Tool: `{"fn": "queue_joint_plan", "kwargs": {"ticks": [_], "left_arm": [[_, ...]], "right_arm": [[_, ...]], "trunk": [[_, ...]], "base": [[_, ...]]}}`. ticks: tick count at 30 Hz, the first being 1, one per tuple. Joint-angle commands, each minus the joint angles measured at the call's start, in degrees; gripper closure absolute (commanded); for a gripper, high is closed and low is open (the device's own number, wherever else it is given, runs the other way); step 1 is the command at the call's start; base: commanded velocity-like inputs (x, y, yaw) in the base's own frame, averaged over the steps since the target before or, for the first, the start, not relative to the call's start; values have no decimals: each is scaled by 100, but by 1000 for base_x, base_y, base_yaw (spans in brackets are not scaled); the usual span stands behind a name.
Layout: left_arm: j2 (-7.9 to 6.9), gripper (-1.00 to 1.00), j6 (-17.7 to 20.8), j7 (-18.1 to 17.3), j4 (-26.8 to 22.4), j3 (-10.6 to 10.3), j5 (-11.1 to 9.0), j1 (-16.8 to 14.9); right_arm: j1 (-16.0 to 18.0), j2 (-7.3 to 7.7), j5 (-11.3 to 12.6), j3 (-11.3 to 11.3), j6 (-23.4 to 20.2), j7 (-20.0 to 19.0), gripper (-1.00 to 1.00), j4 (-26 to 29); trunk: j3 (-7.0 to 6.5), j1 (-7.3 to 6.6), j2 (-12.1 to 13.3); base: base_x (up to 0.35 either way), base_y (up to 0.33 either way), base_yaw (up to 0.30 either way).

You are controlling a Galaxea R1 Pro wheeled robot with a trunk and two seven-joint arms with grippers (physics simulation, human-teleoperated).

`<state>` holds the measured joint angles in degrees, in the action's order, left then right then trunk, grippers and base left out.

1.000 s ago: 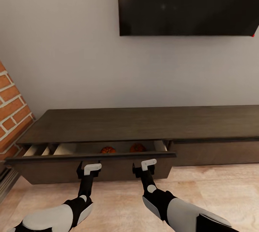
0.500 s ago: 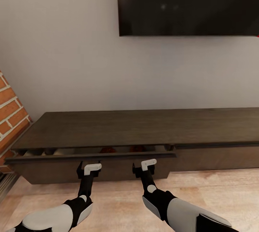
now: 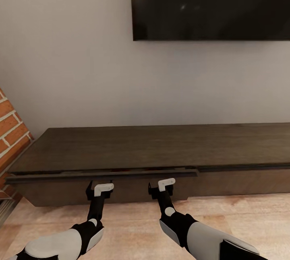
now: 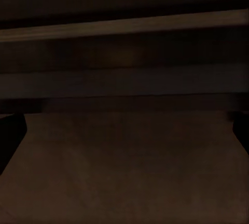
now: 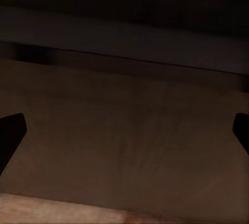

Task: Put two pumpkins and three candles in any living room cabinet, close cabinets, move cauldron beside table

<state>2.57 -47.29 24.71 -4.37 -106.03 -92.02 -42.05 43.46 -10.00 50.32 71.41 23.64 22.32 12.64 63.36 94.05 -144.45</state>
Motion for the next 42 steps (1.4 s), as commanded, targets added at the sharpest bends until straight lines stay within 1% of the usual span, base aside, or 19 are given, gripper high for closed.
{"fn": "queue_joint_plan", "kwargs": {"ticks": [1,10,42], "left_arm": [[-2,-100,-3,51,-12,-59,7,-5],[-2,-100,-11,51,-12,-58,9,-5],[-2,-100,-22,51,-12,-58,6,-5]], "right_arm": [[5,0,44,49,18,27,-100,2],[5,0,40,49,18,27,-100,2],[5,0,4,49,18,27,-100,2]], "trunk": [[5,0,-2],[5,0,-2],[5,0,-2]], "base": [[84,0,0],[69,0,0],[10,0,0]]}}
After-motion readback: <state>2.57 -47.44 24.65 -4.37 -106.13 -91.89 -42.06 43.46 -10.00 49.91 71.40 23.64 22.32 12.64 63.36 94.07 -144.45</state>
